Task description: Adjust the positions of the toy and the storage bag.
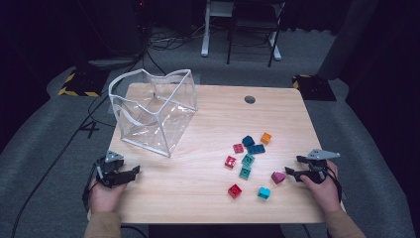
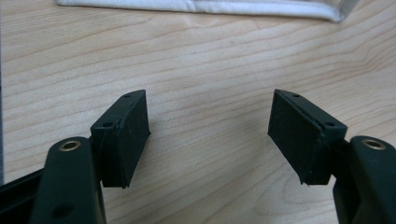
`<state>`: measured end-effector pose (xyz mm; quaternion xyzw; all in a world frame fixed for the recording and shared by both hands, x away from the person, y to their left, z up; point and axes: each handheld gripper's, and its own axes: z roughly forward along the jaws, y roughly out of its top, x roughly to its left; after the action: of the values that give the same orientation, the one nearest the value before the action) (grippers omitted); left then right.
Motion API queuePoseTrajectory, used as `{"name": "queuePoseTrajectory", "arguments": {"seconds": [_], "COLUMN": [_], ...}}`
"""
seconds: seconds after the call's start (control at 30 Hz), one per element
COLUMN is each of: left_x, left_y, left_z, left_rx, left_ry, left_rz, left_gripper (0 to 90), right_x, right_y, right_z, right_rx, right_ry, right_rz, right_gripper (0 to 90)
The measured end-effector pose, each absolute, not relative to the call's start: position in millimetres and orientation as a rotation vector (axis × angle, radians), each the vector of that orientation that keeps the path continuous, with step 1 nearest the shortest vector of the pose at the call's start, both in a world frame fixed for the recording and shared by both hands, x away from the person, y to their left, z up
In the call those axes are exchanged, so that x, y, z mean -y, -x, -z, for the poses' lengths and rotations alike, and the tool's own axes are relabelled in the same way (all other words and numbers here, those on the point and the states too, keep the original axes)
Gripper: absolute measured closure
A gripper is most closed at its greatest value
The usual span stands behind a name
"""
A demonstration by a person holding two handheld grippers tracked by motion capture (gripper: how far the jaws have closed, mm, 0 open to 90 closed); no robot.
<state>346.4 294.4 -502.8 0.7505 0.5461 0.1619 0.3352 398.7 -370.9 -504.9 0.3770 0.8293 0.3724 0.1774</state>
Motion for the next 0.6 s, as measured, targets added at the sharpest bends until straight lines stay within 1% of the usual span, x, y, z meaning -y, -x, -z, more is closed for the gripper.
{"name": "queuePoseTrajectory", "arguments": {"seconds": [0.13, 0.17, 0.23, 0.27, 0.3, 0.33, 0.37, 0.4, 0.5, 0.6], "left_x": [-292, -291, -291, -290, -290, -289, -289, -288, -288, -289], "left_y": [-344, -339, -337, -332, -332, -328, -328, -326, -326, -327], "left_z": [491, 481, 475, 464, 464, 452, 452, 441, 428, 420], "left_rx": [-1.375, -1.335, -1.325, -1.313, -1.313, -1.3, -1.3, -1.294, -1.286, -1.287], "left_ry": [-1.97, -1.943, -1.938, -1.91, -1.91, -1.882, -1.882, -1.874, -1.87, -1.854], "left_rz": [-0.411, -0.451, -0.472, -0.532, -0.532, -0.571, -0.571, -0.599, -0.635, -0.641], "left_gripper": [29.1, 30.0, 30.1, 30.1, 30.1, 30.1, 30.1, 30.0, 31.1, 32.1], "right_x": [371, 371, 371, 371, 371, 371, 371, 371, 371, 371], "right_y": [-399, -399, -399, -399, -399, -399, -399, -399, -399, -399], "right_z": [505, 505, 505, 505, 505, 505, 505, 505, 505, 505], "right_rx": [-2.347, -2.347, -2.347, -2.347, -2.347, -2.347, -2.347, -2.347, -2.347, -2.346], "right_ry": [-1.067, -1.066, -1.065, -1.066, -1.066, -1.066, -1.066, -1.067, -1.066, -1.067], "right_rz": [-1.054, -1.054, -1.054, -1.054, -1.054, -1.054, -1.054, -1.054, -1.053, -1.054], "right_gripper": [23.4, 23.5, 23.4, 23.5, 23.5, 23.5, 23.5, 23.5, 23.5, 23.5]}}
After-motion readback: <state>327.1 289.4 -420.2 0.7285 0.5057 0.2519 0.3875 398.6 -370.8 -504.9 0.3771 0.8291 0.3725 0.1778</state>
